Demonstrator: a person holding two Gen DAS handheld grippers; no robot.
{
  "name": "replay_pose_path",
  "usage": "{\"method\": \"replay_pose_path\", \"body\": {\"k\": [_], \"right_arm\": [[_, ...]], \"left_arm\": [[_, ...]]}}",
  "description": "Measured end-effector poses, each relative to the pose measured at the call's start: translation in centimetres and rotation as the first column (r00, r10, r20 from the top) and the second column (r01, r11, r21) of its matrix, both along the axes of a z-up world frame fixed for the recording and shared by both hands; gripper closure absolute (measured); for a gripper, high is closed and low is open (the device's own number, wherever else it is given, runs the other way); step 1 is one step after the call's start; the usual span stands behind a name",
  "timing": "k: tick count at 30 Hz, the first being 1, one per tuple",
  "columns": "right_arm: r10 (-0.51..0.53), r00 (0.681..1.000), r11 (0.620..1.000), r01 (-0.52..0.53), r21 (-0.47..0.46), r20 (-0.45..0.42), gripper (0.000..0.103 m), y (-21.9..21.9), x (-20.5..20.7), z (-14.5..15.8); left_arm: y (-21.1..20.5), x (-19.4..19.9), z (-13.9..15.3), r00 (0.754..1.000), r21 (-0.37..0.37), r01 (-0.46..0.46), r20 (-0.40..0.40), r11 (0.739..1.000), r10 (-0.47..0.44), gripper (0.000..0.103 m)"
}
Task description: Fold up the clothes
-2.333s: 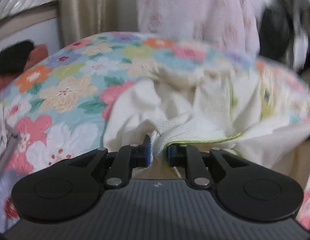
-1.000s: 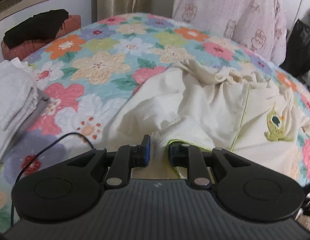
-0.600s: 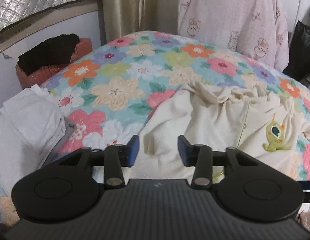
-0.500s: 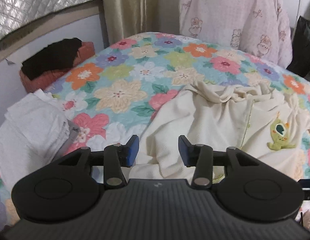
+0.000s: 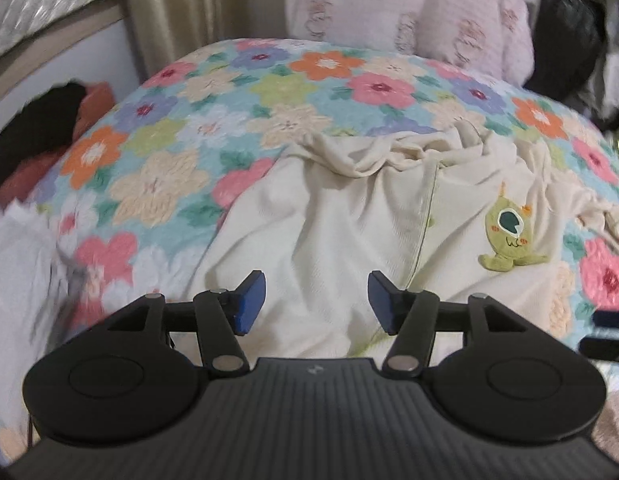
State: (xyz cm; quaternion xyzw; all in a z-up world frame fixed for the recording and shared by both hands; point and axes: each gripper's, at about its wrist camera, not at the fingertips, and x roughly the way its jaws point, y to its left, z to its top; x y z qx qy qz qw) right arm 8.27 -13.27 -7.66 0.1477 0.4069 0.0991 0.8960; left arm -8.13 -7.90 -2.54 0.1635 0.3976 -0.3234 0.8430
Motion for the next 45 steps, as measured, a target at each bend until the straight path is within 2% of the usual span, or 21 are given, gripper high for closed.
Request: {"method": "replay_pose_path", "body": {"k": [4, 9, 12, 14, 18, 20, 23, 25, 29, 31, 33, 34, 35, 36, 37, 38, 39, 41, 43, 45], "right_arm": [[-0.013, 0.999, 0.999, 0.014, -0.029, 0.047, 0.037, -0.7, -0.4, 1.0], [-0.058, 0.998, 0.998, 0.058, -0.017, 0.005, 0.037, -1.9, 0.0, -1.3], [-0.076, 0.997, 0.997, 0.077, -0.025, 0.008, 0.037, -2.6, 0.5, -1.7], [-0.031, 0.999, 1.0, 0.031, -0.002, 0.024, 0.037, -3.3, 1.0, -1.3], [0.03, 0.997, 0.999, -0.032, 0.036, 0.067, 0.037, -4.8, 2.6, -0.4], [-0.01, 0.999, 0.998, 0.007, 0.06, 0.052, 0.037, -5.9, 4.3, -0.4], [-0.049, 0.998, 0.995, 0.046, 0.083, 0.029, 0.037, -6.8, 7.4, -0.6], [-0.074, 0.997, 0.995, 0.072, 0.068, 0.025, 0.037, -7.4, 10.2, -0.6], [-0.119, 0.993, 0.993, 0.119, -0.002, 0.021, 0.037, -9.3, 15.3, -1.0], [-0.127, 0.992, 0.991, 0.127, -0.042, 0.01, 0.037, -10.6, 16.9, -1.5], [-0.143, 0.99, 0.989, 0.143, -0.049, 0.005, 0.037, -12.2, 18.2, -2.0], [-0.152, 0.988, 0.987, 0.152, -0.047, 0.004, 0.037, -13.0, 18.8, -2.3], [-0.167, 0.986, 0.985, 0.167, -0.033, 0.0, 0.037, -13.8, 19.5, -2.5], [-0.187, 0.982, 0.982, 0.187, -0.013, -0.004, 0.037, -14.8, 20.2, -2.6], [-0.202, 0.979, 0.979, 0.202, -0.011, -0.007, 0.037, -15.4, 21.0, -2.8], [-0.21, 0.978, 0.978, 0.209, -0.024, -0.012, 0.037, -15.7, 21.7, -3.0], [-0.218, 0.976, 0.975, 0.217, -0.036, -0.016, 0.037, -15.9, 22.4, -3.2], [-0.213, 0.977, 0.974, 0.211, -0.078, -0.015, 0.037, -15.8, 23.6, -3.4], [-0.208, 0.978, 0.972, 0.205, -0.112, -0.012, 0.037, -15.5, 24.5, -3.4], [-0.205, 0.979, 0.973, 0.203, -0.114, -0.003, 0.037, -15.5, 25.2, -3.4]], "left_arm": [[-2.0, 0.9, 0.7, 0.999, 0.004, 0.039, 0.031, 0.999, -0.039, 0.039], [-3.4, 2.7, 0.6, 0.997, -0.005, 0.065, 0.041, 0.998, -0.065, 0.036], [-4.3, 4.7, 0.1, 0.994, -0.035, 0.107, 0.009, 0.994, -0.107, 0.034], [-4.9, 6.6, -0.4, 0.993, -0.046, 0.116, -0.015, 0.992, -0.116, 0.034], [-6.5, 10.5, -2.3, 0.992, -0.036, 0.127, -0.007, 0.991, -0.128, 0.034], [-7.2, 12.6, -3.8, 0.99, -0.063, 0.128, -0.049, 0.99, -0.132, 0.034], [-8.5, 15.8, -6.1, 0.974, -0.16, 0.092, -0.192, 0.983, -0.122, 0.034], [-9.8, 16.9, -7.0, 0.964, -0.204, 0.098, -0.222, 0.974, -0.144, 0.034], [-13.4, 16.7, -7.6, 0.954, -0.168, 0.249, -0.125, 0.954, -0.271, 0.034], [-15.0, 15.5, -8.1, 0.931, -0.111, 0.353, -0.052, 0.929, -0.36, 0.033], [-16.3, 14.7, -9.0, 0.906, -0.06, 0.422, -0.011, 0.905, -0.423, 0.027], [-17.1, 14.3, -9.5, 0.893, -0.029, 0.449, 0.008, 0.893, -0.449, 0.027], [-18.1, 14.3, -10.3, 0.893, 0.03, 0.448, 0.025, 0.894, -0.448, 0.027], [-19.1, 14.2, -11.2, 0.895, 0.094, 0.439, 0.043, 0.893, -0.445, 0.035], [-20.3, 14.5, -12.2, 0.904, 0.18, 0.407, 0.062, 0.896, -0.423, 0.047], [-21.2, 15.0, -13.1, 0.91, 0.231, 0.382, 0.074, 0.895, -0.408, 0.088], [-21.6, 15.6, -13.2, 0.911, 0.22, 0.379, 0.079, 0.899, -0.404, 0.095], [-21.5, 16.8, -12.1, 0.925, 0.142, 0.341, 0.126, 0.929, -0.359, 0.095], [-20.9, 17.9, -9.6, 0.935, 0.049, 0.284, 0.207, 0.957, -0.288, 0.095], [-20.3, 19.2, -7.0, 0.945, -0.055, 0.227, 0.255, 0.972, -0.207, 0.095]]}}
